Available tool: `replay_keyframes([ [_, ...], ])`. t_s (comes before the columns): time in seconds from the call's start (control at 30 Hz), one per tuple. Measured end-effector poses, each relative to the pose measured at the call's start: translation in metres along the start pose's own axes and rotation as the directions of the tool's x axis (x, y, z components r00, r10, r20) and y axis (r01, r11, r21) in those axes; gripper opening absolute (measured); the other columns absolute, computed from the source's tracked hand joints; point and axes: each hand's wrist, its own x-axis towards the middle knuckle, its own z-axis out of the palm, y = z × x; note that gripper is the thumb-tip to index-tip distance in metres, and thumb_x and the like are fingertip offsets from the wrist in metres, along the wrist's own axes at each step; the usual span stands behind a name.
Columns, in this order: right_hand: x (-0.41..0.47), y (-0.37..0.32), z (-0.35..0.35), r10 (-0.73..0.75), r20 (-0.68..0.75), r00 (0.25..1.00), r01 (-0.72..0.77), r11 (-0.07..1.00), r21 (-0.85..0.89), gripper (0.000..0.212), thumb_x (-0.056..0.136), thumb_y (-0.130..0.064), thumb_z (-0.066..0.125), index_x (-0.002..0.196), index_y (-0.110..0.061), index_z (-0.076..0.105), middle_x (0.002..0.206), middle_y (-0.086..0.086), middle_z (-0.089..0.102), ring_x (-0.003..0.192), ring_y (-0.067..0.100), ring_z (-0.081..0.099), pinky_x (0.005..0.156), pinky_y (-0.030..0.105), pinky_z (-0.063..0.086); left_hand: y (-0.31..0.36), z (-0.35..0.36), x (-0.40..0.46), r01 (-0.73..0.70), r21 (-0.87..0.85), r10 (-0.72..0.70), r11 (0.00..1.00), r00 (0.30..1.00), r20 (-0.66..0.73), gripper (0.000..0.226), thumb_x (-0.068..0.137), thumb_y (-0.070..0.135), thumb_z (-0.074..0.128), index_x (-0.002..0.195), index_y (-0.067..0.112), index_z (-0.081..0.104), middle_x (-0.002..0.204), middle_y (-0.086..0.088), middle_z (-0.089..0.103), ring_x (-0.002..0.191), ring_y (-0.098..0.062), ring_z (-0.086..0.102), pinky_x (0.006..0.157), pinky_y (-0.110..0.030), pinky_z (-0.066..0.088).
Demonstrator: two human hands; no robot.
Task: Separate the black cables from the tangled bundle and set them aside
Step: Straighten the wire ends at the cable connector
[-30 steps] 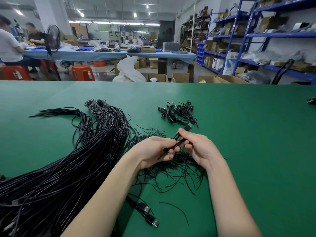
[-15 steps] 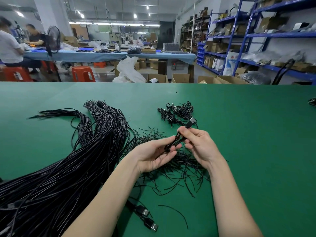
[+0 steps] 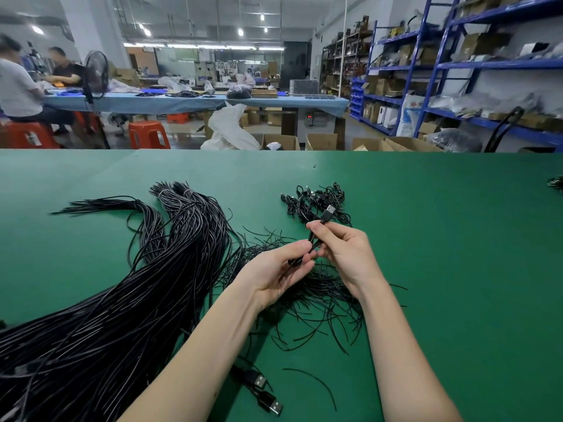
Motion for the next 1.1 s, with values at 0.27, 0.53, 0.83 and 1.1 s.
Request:
replay_keyframes([
  [0.27, -0.004, -0.001, -0.017, 0.055, -0.038, 0.998, -0.066, 0.905, -0.419, 0.016, 0.091, -0.033, 0.076, 0.103, -0.022, 0.078, 0.093, -0.009, 0.076, 0.078, 0.002, 0.071, 0.072, 0.022, 0.056, 0.004, -0.008, 0.006, -0.157, 0.002, 0.156, 0.988, 0.985, -0.072, 0.009, 0.082, -0.004, 0.074, 0.077, 0.000, 0.080, 0.085, -0.016, 0.076, 0.071, -0.015, 0.074, 0.061, -0.021, 0.059],
  [0.53, -0.013, 0.005, -0.009, 0.138, -0.032, 0.990, -0.072, 0.296, -0.952, 0.008, 0.085, -0.043, 0.078, 0.079, -0.040, 0.074, 0.089, -0.020, 0.072, 0.090, 0.010, 0.066, 0.079, 0.028, 0.051, 0.009, -0.016, 0.007, -0.267, -0.026, 0.261, 0.963, 0.955, -0.144, 0.009, 0.082, -0.002, 0.075, 0.090, -0.003, 0.075, 0.086, -0.015, 0.077, 0.077, -0.016, 0.076, 0.063, -0.021, 0.060],
  [0.83, -0.015, -0.006, -0.013, -0.019, -0.024, 1.000, -0.010, 0.546, -0.837, 0.007, 0.097, -0.040, 0.065, 0.092, -0.037, 0.067, 0.075, -0.017, 0.074, 0.066, 0.002, 0.062, 0.063, 0.025, 0.044, 0.007, -0.022, 0.011, -0.309, -0.021, 0.301, 0.951, 0.939, -0.169, 0.011, 0.082, -0.002, 0.076, 0.092, -0.004, 0.074, 0.085, -0.017, 0.076, 0.071, -0.016, 0.074, 0.063, -0.022, 0.059],
  [1.1, -0.036, 0.002, 0.016, 0.097, 0.049, 0.994, -0.090, 0.988, -0.123, 0.017, 0.101, -0.011, 0.061, 0.103, -0.021, 0.075, 0.095, -0.002, 0.080, 0.062, 0.006, 0.064, 0.051, 0.015, 0.047, -0.002, -0.014, 0.010, -0.397, 0.207, 0.426, 0.894, 0.897, -0.117, 0.009, 0.085, 0.002, 0.076, 0.093, 0.000, 0.075, 0.084, -0.015, 0.077, 0.072, -0.017, 0.074, 0.066, -0.021, 0.059],
])
